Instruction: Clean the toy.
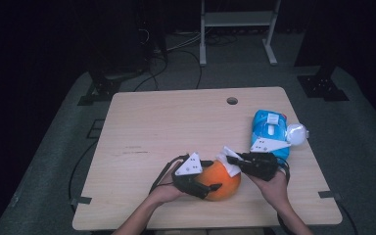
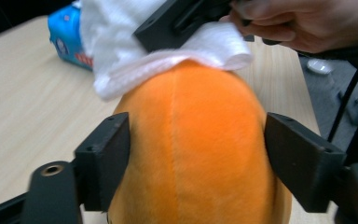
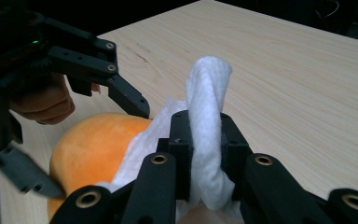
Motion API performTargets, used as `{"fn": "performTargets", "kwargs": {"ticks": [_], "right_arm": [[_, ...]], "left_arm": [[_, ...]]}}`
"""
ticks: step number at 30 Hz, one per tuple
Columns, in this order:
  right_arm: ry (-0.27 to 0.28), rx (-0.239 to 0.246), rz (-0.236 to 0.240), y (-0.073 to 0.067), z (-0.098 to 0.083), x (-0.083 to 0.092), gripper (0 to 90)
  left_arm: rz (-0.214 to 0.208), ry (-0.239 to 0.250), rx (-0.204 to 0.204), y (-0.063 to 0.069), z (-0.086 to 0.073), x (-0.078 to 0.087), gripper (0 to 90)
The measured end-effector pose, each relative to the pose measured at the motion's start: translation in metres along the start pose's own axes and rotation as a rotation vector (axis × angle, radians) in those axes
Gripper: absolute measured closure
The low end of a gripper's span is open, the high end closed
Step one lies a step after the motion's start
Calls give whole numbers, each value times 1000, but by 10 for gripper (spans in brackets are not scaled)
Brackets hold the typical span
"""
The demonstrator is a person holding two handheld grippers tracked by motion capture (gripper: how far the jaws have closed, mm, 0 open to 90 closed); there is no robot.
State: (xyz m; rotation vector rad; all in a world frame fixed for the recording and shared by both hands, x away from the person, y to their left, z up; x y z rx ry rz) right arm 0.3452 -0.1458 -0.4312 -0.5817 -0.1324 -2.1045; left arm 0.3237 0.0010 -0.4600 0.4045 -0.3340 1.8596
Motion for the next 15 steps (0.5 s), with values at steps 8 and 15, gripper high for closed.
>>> {"fn": "performTargets", "kwargs": {"ticks": [8, 15], "right_arm": [[11, -22, 5, 1, -7, 2, 783], [-16, -14, -5, 1, -16, 9, 781]], "left_arm": [[-5, 2, 67, -16, -13, 5, 297], [10, 29, 177, -29, -18, 8, 295]]}}
Point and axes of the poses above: each handheld gripper's, and its own axes: x roughly backward along the jaws, z roughly out of its top, y roughly to its right, the point moved 7 cm from there along -x, roughly forward along the jaws, and after that the axes turned 3 degrees about z, right-handed, at the moved point
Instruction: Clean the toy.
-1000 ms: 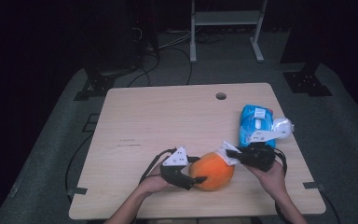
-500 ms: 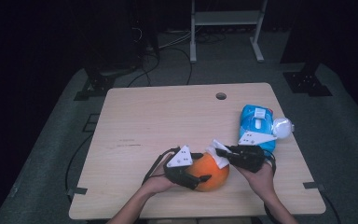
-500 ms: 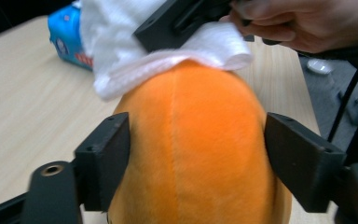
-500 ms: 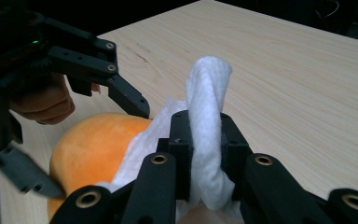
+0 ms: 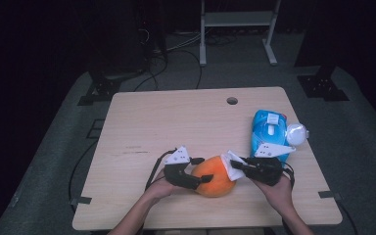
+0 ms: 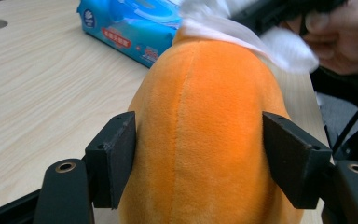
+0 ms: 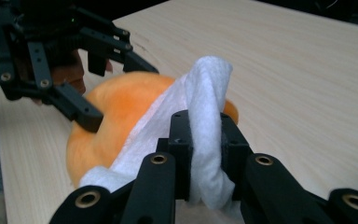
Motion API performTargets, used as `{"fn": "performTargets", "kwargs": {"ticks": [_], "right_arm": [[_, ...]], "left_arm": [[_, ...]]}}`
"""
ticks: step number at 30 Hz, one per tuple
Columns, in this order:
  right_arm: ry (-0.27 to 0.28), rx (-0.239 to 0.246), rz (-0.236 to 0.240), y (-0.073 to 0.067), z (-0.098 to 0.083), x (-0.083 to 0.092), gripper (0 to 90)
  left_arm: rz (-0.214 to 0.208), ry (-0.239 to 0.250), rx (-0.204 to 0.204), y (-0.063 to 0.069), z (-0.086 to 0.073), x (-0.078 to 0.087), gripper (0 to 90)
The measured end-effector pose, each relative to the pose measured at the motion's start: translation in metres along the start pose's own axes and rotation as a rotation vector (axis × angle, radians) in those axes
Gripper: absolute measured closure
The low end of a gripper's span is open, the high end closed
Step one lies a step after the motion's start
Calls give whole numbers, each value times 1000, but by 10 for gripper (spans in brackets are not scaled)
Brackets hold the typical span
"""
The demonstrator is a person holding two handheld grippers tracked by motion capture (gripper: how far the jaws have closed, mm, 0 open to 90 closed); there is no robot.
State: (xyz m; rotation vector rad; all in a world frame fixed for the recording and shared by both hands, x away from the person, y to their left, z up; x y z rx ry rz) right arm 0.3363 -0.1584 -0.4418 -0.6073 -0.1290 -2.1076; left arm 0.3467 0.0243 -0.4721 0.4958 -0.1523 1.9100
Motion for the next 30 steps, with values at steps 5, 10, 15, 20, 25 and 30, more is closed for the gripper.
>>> {"fn": "performTargets", "kwargs": {"ticks": [5, 10, 15, 20, 25, 30], "right_arm": [[-37, -16, 12, 1, -6, -3, 780], [-46, -40, 14, 2, -7, 1, 781], [9, -16, 49, -9, 10, 1, 780], [-19, 43, 55, -20, 16, -12, 780], [-24, 1, 42, -4, 9, -6, 780], [-17, -41, 31, 8, 6, 3, 779]], "left_arm": [[4, 3, 17, 0, 1, -1, 285], [-5, 0, -11, 6, 5, -5, 261], [-6, -6, -82, 20, 10, -11, 250], [-2, -10, -155, 29, 13, -13, 201], [-33, 0, -139, 17, 8, -3, 114], [-83, -44, -133, 13, -7, -8, 91]]}}
Point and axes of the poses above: each handheld gripper's, and its own axes: x roughly backward along the jaws, z roughly out of its top, y roughly to its right, the point moved 7 cm from there along -x, roughly forward along the jaws, and after that the axes turned 3 degrees about z, right-handed, at the moved point
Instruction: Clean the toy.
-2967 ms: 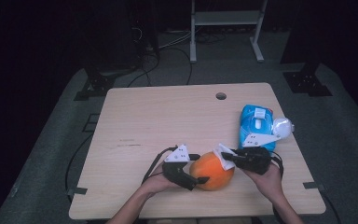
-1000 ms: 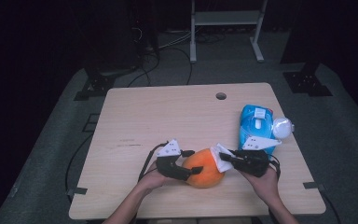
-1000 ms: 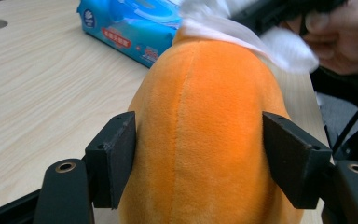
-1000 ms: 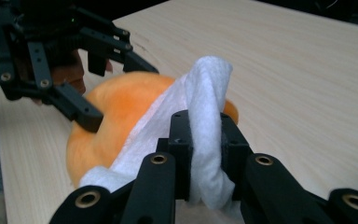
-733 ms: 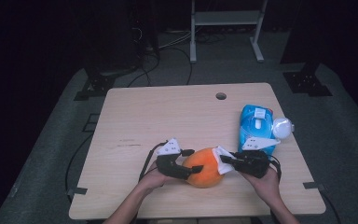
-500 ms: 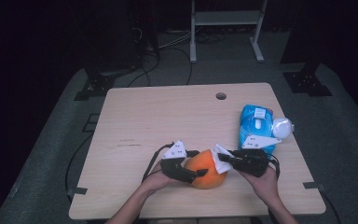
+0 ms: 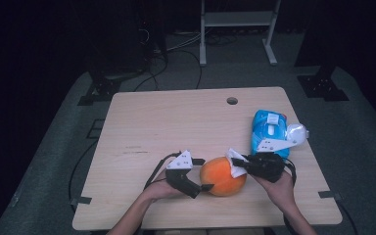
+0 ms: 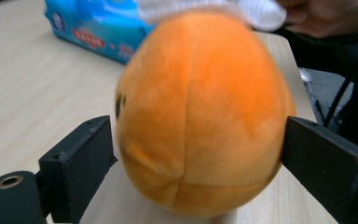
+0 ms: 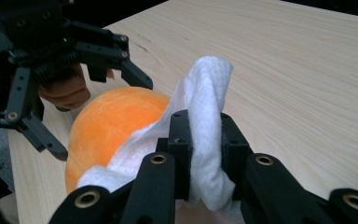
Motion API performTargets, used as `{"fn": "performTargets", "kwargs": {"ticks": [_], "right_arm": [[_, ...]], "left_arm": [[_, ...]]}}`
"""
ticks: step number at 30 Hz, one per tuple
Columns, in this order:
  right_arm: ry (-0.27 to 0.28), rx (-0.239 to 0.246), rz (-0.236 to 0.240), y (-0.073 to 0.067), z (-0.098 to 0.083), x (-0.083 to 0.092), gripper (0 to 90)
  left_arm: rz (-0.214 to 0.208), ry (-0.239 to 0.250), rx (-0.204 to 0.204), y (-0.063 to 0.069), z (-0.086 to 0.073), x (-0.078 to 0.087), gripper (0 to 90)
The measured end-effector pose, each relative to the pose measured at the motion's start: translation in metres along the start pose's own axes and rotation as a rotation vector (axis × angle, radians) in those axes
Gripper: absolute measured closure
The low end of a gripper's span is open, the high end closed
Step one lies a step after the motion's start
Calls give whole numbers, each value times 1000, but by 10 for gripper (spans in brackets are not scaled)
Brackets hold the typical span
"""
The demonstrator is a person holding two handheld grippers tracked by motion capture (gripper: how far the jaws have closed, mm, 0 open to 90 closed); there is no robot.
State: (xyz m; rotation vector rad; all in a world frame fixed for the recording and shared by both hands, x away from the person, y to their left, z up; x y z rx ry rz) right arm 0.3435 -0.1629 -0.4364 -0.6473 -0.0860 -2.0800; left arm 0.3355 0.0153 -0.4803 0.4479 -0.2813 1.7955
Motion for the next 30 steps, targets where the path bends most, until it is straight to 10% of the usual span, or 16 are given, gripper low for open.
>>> {"fn": "performTargets", "kwargs": {"ticks": [5, 8, 16, 25, 30], "right_arm": [[-7, 14, 7, -3, 1, -2, 779], [-6, 19, 3, -5, 2, -2, 780], [78, -44, 11, 0, 10, 7, 785], [-32, -82, 31, -3, -6, -25, 787], [33, -100, 80, -4, 4, -14, 787]], "left_arm": [[-34, -31, 16, 3, -9, -13, 62], [-12, -32, 18, 3, -3, -8, 204], [26, 124, 23, 7, 43, 26, 319], [29, 66, 73, -4, 30, 30, 283], [50, 56, 42, 1, 31, 17, 257]]}}
Point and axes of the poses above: each handheld gripper's, and its own axes: x roughly backward along the jaws, z roughly out of its top, y roughly to its right, the point moved 7 cm from there along -x, roughly forward along the jaws, and after that the axes turned 3 degrees about z, right-handed, at the moved point
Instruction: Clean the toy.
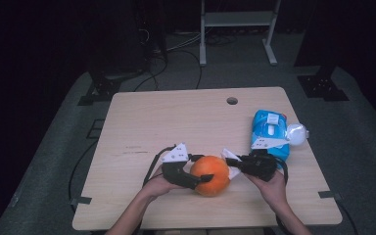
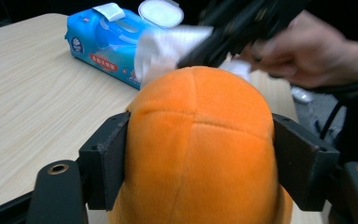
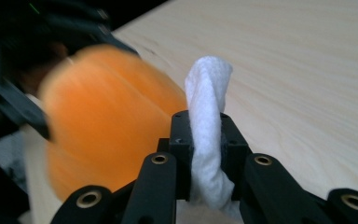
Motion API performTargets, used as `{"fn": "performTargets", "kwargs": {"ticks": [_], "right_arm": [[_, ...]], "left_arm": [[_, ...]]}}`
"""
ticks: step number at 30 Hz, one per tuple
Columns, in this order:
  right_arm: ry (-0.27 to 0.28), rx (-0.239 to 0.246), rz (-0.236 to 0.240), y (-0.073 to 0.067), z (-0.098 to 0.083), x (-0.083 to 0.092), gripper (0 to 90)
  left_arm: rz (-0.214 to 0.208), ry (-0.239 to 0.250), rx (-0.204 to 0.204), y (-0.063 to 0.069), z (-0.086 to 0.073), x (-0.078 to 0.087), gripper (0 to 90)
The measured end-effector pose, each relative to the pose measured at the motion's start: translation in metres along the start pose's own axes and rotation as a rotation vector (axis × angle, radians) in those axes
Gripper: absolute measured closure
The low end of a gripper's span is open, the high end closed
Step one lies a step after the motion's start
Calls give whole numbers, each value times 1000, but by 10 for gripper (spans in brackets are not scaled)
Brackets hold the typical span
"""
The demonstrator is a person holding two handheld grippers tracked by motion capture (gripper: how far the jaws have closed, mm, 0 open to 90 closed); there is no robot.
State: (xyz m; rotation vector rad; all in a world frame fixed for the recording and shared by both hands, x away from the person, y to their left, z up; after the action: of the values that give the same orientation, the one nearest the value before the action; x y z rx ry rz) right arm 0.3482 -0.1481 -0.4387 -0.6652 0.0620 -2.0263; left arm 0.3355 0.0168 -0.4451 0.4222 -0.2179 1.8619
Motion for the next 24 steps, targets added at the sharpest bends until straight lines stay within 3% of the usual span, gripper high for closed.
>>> {"fn": "performTargets", "kwargs": {"ticks": [5, 11, 13, 16, 20, 24], "right_arm": [[34, 58, 55, -21, 10, 4, 787], [26, 148, 176, -60, 17, 0, 786], [4, 211, 142, -69, 17, -4, 784], [-6, 244, 40, -59, 16, -6, 784], [4, 236, -40, -39, 15, -1, 784], [-5, 225, -64, -31, 12, 3, 784]], "left_arm": [[18, 10, -33, 11, 0, -15, 225], [45, 36, -10, 11, 1, -20, 210], [44, 40, -11, 12, 1, -21, 207], [37, 29, -25, 14, 1, -21, 207], [33, 27, -26, 14, 1, -21, 207], [12, 25, -25, 12, 2, -16, 155]]}}
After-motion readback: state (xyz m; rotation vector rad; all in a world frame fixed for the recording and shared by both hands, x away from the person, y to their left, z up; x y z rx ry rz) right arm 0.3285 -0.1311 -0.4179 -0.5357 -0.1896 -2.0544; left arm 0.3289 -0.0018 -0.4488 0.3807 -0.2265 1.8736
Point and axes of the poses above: each handheld gripper's, and its own axes: x roughly backward along the jaws, z roughly out of its top, y roughly to its right, the point moved 7 cm from there along -x, roughly forward along the jaws, and after that the axes turned 3 degrees about z, right-handed, at the moved point
